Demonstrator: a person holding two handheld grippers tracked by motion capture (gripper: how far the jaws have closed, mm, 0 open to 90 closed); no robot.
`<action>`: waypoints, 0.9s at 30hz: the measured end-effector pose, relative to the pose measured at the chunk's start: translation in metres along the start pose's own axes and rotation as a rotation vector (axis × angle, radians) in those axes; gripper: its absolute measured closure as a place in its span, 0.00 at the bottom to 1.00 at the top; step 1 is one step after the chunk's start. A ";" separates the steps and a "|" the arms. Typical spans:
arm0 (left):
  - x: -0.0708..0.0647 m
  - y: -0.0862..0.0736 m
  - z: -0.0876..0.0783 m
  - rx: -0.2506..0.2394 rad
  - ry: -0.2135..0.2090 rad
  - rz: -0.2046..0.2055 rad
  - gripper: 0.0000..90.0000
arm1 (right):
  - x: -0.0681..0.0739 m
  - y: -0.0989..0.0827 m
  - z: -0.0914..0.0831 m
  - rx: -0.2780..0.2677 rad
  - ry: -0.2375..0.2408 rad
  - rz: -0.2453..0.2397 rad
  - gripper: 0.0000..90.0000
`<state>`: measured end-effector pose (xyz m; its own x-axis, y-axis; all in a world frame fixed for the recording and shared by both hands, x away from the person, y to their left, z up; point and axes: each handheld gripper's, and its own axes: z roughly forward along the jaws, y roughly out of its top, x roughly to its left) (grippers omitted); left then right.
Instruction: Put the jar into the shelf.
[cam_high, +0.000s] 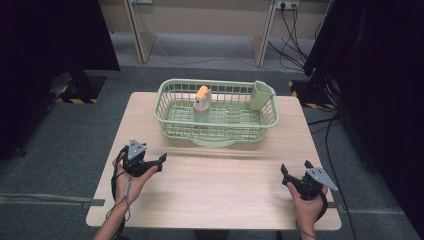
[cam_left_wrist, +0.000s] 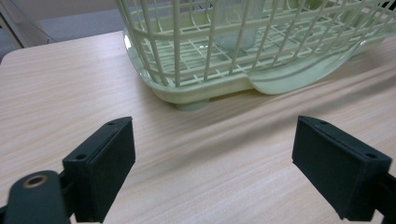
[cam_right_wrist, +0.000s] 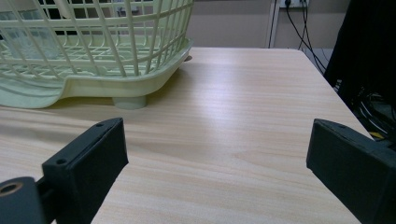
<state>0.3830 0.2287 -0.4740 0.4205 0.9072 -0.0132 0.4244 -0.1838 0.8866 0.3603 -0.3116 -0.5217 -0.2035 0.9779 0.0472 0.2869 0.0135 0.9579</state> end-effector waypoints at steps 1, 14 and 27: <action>0.000 -0.002 0.000 0.003 -0.001 0.000 0.14 | 0.000 0.000 0.000 0.000 0.000 0.000 0.06; 0.001 -0.030 0.006 0.021 -0.027 -0.019 0.13 | 0.000 0.000 0.000 -0.001 -0.001 0.000 0.06; -0.004 -0.043 0.011 0.023 -0.047 -0.017 0.12 | 0.000 0.000 0.000 -0.003 -0.001 0.001 0.06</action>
<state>0.3719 0.2285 -0.5172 0.4501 0.8916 -0.0502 0.4502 -0.1780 0.8750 0.3601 -0.3116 -0.5218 -0.2028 0.9780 0.0477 0.2846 0.0122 0.9586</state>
